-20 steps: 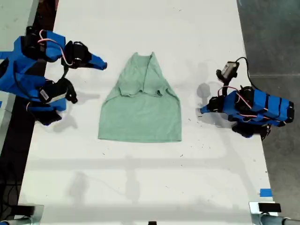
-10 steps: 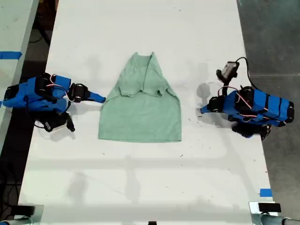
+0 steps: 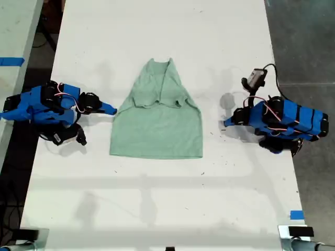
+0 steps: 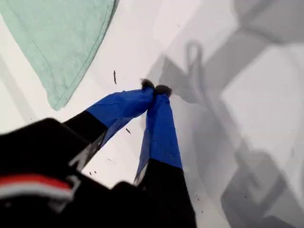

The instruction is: Fold t shirt

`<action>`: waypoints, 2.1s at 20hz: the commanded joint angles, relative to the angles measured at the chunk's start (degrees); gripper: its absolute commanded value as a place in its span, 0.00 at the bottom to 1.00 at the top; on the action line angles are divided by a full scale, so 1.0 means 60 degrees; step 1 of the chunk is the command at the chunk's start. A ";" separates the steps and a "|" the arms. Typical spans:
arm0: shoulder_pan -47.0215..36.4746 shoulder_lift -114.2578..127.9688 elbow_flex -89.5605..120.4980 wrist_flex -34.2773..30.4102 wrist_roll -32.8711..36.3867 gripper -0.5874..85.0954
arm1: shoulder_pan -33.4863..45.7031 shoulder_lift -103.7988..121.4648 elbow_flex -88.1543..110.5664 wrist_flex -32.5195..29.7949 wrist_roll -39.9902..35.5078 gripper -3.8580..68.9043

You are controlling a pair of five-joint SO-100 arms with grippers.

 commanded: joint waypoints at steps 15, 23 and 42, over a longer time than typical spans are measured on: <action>-0.0234 0.0073 0.0059 0.0088 -0.0337 0.01 | 0.0571 0.0015 0.0117 -0.0381 -0.1099 0.06; -0.0234 0.0073 0.0059 0.0103 -0.0439 0.01 | -0.0103 0.0015 0.0103 0.0029 -0.0205 0.06; -0.0278 0.0073 0.0015 0.0146 -0.0381 0.01 | -0.0234 0.0015 0.0103 0.0044 0.0103 0.06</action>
